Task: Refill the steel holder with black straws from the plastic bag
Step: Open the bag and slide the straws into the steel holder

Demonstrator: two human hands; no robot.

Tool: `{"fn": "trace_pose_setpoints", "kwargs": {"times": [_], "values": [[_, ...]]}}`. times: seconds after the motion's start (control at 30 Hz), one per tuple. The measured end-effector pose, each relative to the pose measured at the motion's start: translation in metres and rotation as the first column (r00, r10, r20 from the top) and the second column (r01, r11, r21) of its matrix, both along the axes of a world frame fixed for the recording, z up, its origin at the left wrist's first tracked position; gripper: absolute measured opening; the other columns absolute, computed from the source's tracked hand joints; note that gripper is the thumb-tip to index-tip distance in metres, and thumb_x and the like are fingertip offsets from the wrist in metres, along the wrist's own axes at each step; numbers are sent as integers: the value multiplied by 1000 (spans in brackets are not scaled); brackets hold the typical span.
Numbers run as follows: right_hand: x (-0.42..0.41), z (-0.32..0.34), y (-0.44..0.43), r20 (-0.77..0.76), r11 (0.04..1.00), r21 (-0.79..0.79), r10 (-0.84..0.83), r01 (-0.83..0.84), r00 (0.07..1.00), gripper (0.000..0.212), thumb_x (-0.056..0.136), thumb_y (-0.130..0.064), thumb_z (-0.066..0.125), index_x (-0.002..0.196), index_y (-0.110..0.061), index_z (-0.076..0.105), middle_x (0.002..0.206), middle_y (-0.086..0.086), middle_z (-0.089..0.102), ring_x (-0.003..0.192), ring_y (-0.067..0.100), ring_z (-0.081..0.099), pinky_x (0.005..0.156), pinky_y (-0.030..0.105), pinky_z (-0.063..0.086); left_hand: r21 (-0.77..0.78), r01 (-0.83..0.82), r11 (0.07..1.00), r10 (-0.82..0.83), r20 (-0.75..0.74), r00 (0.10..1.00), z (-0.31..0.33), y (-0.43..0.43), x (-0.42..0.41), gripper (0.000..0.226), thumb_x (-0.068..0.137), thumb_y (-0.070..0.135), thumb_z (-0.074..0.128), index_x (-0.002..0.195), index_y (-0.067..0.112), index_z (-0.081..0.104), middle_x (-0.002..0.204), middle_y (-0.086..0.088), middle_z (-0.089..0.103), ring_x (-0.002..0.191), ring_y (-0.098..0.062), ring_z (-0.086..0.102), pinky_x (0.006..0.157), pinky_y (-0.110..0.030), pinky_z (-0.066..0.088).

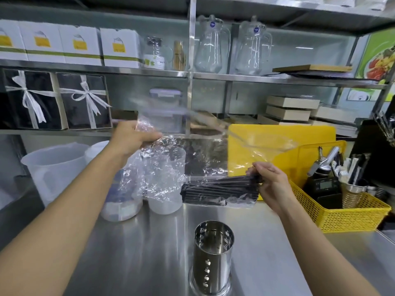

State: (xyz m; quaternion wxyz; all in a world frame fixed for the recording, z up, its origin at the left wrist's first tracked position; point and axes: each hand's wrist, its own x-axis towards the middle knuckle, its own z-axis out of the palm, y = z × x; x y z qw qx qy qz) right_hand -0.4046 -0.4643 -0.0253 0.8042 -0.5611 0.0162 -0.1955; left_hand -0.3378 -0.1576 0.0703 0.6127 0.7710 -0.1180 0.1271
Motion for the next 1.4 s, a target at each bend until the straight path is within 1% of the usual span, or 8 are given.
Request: {"fn": "trace_pose_setpoints", "kwargs": {"times": [0.1,0.23,0.37,0.43,0.53,0.73,0.97,1.4], "values": [[0,1,0,-60,970,-239,-71,54,996,6,81,-14,63,78,-11,67,81,4,68,83,19,62,74,34,43,-111,-34,993,42,66,997,-14,4,12,7,76,2,69,79,5,64,55,6,68,54,-6,61,58,-17,48],[2,13,-4,89,882,-391,-249,264,964,14,76,-1,68,68,-13,65,74,-2,65,59,-6,59,57,12,45,-188,-51,981,80,149,986,-12,9,17,15,78,3,68,71,16,65,51,13,68,57,-8,66,73,-25,55],[4,19,-12,52,820,-536,-207,202,977,5,75,2,69,79,1,67,68,1,62,53,-5,57,54,12,44,-81,-1,997,15,163,987,-5,9,18,14,79,5,68,72,17,65,52,13,69,54,-3,67,70,-27,55],[5,18,-15,53,836,-491,-252,244,966,3,76,-2,69,77,-3,67,72,0,63,63,3,59,55,9,44,-112,-4,994,20,147,989,-6,9,19,14,78,5,69,72,17,64,53,13,69,59,-11,66,72,-31,51],[3,11,-16,10,852,-467,-262,236,965,13,79,-8,68,69,-14,63,76,2,66,75,15,59,68,26,45,-134,0,991,16,119,993,-11,5,19,13,77,4,70,74,16,64,58,6,70,70,-20,63,80,-37,50],[-11,7,-26,64,959,-171,-218,226,974,14,87,-15,59,72,-15,58,68,-1,71,74,16,69,72,32,49,-150,108,983,-104,30,994,-25,-16,16,9,80,7,68,75,14,64,55,7,71,56,-5,68,67,-25,53],[-36,9,-39,142,938,-166,-284,306,948,15,88,-18,57,73,-18,57,61,-8,68,68,10,67,72,28,48,-250,158,955,-199,-151,968,-55,-35,11,6,83,12,65,78,15,64,57,7,71,57,-2,68,69,-25,53],[-94,6,-81,157,912,-177,-345,370,925,17,86,-17,60,69,-18,59,60,-5,66,65,14,64,79,38,51,-298,306,904,-376,-219,900,-80,-78,-18,5,84,11,64,88,9,61,61,4,72,61,-6,70,63,-23,58]]}}
